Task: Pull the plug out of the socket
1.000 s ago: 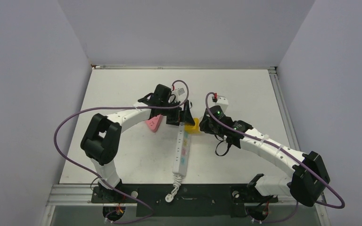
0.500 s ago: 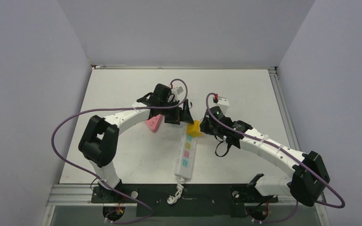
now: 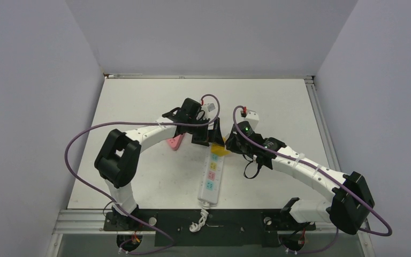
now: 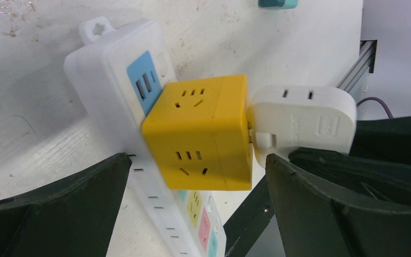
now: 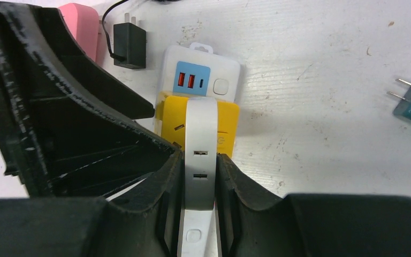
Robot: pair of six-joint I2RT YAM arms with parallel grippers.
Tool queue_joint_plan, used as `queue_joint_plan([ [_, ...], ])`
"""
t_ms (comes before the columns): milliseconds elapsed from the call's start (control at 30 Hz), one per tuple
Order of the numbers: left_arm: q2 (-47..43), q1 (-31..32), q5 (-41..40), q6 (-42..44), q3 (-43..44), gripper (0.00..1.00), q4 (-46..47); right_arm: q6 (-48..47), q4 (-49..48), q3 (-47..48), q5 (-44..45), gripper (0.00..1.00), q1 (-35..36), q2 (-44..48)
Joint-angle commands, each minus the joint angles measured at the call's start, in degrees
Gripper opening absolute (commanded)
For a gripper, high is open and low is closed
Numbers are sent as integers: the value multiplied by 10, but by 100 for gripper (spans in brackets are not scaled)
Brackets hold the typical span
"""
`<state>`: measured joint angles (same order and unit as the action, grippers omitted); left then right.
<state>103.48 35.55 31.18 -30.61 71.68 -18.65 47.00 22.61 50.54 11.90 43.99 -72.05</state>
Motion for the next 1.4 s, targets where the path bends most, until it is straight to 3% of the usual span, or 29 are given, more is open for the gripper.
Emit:
queue_joint_plan([
  [0, 16, 0, -28, 12, 27, 96, -18, -5, -50, 12, -3, 5, 7, 11],
  [167, 29, 0, 1, -4, 10, 96, 14, -1, -54, 0, -2, 5, 7, 14],
  [400, 59, 0, -19, 4, 4, 98, 12, 0, -49, -8, -2, 5, 6, 12],
  [533, 78, 0, -28, 14, 8, 79, -1, 0, -40, -11, 3, 5, 5, -2],
  [667, 86, 2, -44, 24, 9, 68, -9, 7, -47, -25, -2, 5, -1, 1],
  [933, 103, 8, -56, 36, 19, 58, -28, 13, -82, -57, -74, 5, -50, 16],
  [1133, 108, 13, -59, 40, 23, 42, -34, 14, -84, -54, -84, 5, -55, 17],
  [1367, 112, 17, -51, 41, 25, 37, -32, 15, -81, -42, -74, 5, -47, 9],
])
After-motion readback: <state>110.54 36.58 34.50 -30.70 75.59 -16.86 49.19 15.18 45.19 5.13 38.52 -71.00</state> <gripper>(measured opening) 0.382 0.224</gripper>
